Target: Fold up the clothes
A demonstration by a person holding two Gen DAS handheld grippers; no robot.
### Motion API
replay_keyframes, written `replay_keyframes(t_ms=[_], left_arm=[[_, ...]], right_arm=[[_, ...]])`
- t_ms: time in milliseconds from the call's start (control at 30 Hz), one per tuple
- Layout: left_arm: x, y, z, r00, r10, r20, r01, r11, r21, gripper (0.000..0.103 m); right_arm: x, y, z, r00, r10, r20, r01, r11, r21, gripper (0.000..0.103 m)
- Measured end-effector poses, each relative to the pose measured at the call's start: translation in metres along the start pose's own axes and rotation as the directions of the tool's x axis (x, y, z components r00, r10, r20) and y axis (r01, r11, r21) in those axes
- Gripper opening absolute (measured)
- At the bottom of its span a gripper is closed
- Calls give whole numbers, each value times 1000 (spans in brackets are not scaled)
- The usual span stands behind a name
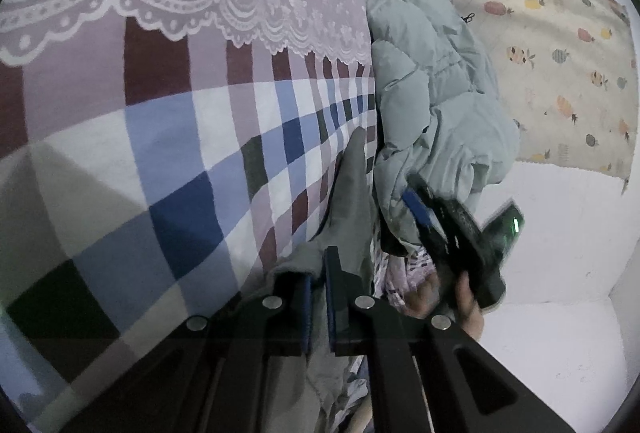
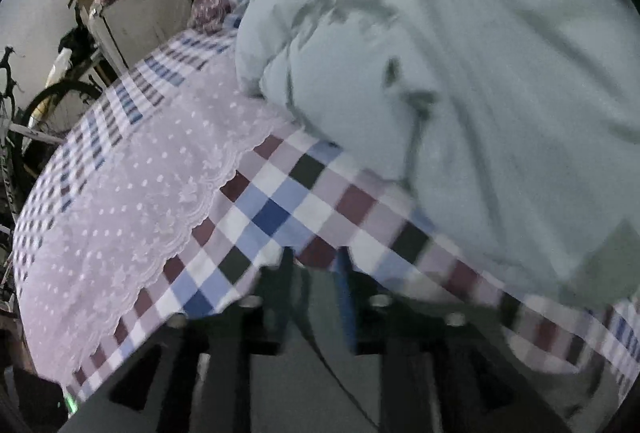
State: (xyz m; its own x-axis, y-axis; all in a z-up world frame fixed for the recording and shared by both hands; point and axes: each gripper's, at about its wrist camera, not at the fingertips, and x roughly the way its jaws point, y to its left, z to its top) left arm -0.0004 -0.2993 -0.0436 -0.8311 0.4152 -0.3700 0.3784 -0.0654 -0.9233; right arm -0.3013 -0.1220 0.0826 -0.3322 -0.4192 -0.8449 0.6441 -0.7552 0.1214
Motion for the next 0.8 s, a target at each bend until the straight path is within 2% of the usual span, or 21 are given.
replay_keyframes(t_ms=[67,133,167,233,267,333,433,500,567,633,767,800], left_arm=[[-2,-3,-1,1000,-2,4,2,1000,11,17],[-5,-8,-2,1000,-12,14,12,1000,28,33],[-8,-11,-4,1000,-17,26,16,999,37,38],[-14,-18,-6,998,-25,51,22,998,57,55],[-19,-21,-8,997,-22,75,16,997,77,58],[-33,-30,-12,989,-7,148,-11,992,123,71],[-53,-42,-9,968,2,250,-50,981,186,73],[-52,-51,-4,968,13,252,-73,970,233,73],[-40,-59,1,980,38,195,-95,952,291,73],[-25,-66,1,987,83,139,-129,922,365,73],[2,-78,-4,979,189,74,-200,832,518,73],[9,-78,-7,975,213,61,-212,817,536,73]], right_arm=[[-23,-13,-14,1000,0,21,-1,1000,22,41],[-49,-30,-31,999,-12,42,10,999,43,42],[-62,-37,-42,998,-19,53,16,998,54,43],[-89,-48,-60,997,-35,74,29,996,85,45],[-104,-57,-72,995,-50,83,41,994,102,45],[-142,-80,-99,991,-92,98,78,988,135,46],[-179,-117,-127,980,-176,92,155,968,200,48],[-193,-136,-139,977,-200,73,179,958,225,49],[-204,-152,-150,975,-215,52,196,950,243,49],[-204,-164,-162,977,-211,16,201,949,242,49],[-202,-195,-189,976,-207,-62,216,936,276,49],[-203,-201,-196,976,-206,-74,218,931,293,49]])
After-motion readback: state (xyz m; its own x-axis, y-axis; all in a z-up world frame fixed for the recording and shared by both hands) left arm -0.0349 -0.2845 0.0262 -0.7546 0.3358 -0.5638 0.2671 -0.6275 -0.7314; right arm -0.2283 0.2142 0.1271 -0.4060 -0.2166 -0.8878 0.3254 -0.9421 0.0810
